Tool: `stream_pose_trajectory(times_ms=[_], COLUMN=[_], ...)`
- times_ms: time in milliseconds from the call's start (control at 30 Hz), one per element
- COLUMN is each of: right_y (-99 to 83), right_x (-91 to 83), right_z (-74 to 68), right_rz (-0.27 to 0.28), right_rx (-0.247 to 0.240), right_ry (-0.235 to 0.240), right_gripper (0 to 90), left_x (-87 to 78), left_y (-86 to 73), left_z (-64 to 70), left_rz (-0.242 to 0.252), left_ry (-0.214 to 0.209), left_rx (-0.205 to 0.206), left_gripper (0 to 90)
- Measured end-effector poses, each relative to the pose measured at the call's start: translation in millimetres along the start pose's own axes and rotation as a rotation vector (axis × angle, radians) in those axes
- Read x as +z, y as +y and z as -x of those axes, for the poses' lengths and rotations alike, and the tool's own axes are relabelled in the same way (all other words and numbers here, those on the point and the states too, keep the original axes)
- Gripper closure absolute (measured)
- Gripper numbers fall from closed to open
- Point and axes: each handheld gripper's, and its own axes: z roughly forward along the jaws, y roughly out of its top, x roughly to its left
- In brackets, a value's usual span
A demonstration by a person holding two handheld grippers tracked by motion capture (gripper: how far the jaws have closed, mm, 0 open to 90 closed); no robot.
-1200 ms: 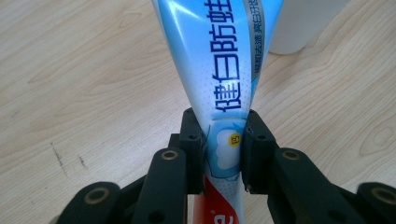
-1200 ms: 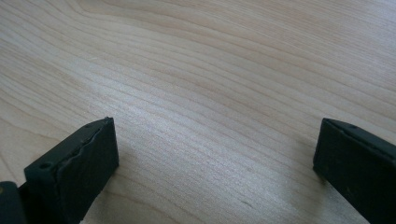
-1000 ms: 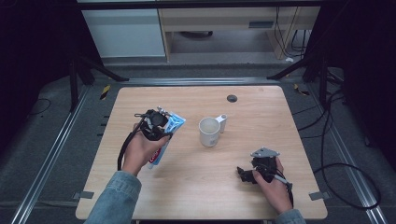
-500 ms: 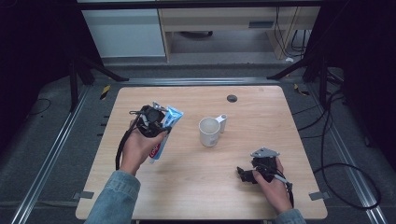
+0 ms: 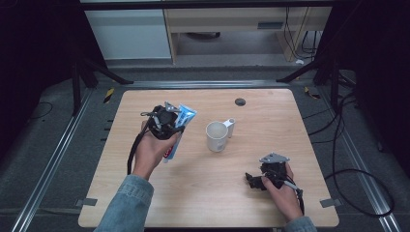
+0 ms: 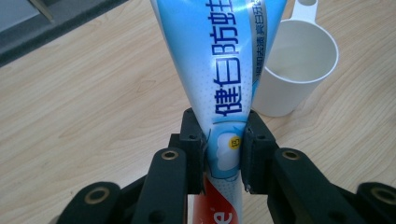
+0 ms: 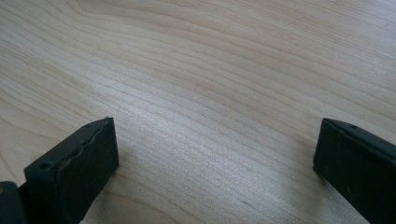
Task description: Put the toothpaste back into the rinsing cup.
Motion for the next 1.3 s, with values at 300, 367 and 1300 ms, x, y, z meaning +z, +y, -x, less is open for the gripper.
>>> stream_pose_trajectory(times_ms=[300, 367, 1300], right_y=[0.0, 0.0, 0.4], right_x=[0.0, 0.0, -0.6], right_z=[0.0, 0.0, -1.1], right_rz=[0.000, 0.000, -0.008], right_rx=[0.000, 0.000, 0.005], right_ry=[0.000, 0.000, 0.014], right_gripper=[0.3, 0.3, 0.3], left_x=[-4.0, -4.1, -14.3], left_y=[10.0, 11.3, 25.9], left_z=[10.4, 12.1, 34.6], left_rz=[0.112, 0.129, 0.297], left_ry=[-0.007, -0.005, 0.008], left_rx=[-0.007, -0.006, 0.012], left_gripper=[73.3, 73.3, 73.2])
